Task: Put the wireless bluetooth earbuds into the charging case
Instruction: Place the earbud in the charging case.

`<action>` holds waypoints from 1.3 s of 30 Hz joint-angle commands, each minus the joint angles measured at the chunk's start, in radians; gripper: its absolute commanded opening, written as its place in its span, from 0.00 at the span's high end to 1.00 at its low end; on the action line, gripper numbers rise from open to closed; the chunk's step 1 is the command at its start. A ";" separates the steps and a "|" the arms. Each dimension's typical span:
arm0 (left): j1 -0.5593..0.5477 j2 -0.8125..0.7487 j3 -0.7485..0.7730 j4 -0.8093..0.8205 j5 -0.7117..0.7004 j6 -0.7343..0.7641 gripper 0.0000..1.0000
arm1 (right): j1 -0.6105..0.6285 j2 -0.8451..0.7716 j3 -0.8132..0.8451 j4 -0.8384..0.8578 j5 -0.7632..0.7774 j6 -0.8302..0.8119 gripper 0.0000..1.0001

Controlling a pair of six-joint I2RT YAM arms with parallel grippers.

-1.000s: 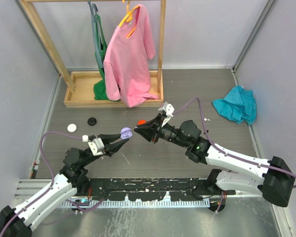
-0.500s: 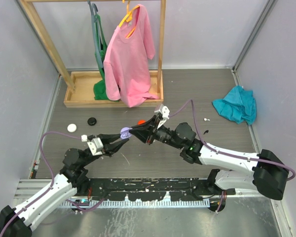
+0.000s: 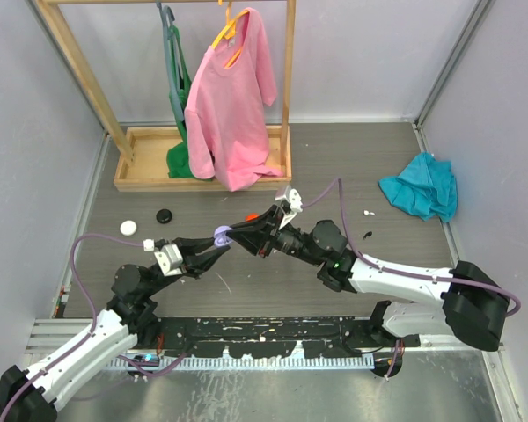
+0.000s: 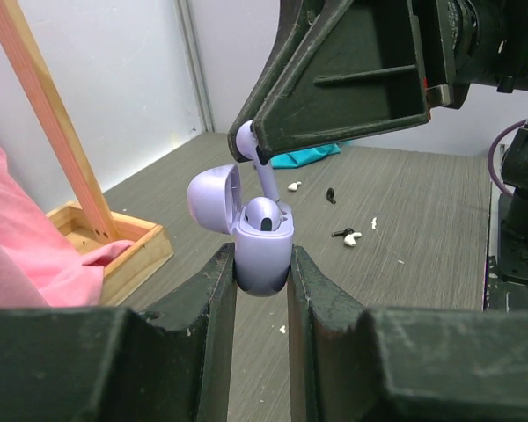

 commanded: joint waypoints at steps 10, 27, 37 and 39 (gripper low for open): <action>-0.003 -0.037 -0.003 0.087 -0.045 -0.027 1.00 | 0.012 0.016 -0.042 0.123 0.006 0.013 0.84; -0.003 -0.022 0.004 0.104 -0.005 -0.041 1.00 | 0.012 0.056 -0.041 0.204 0.012 0.038 0.84; -0.002 -0.030 0.003 0.105 -0.021 -0.048 1.00 | 0.012 0.077 -0.035 0.225 -0.037 0.064 0.82; -0.003 -0.030 0.003 0.104 -0.024 -0.049 1.00 | 0.011 0.083 -0.036 0.224 -0.033 0.063 0.80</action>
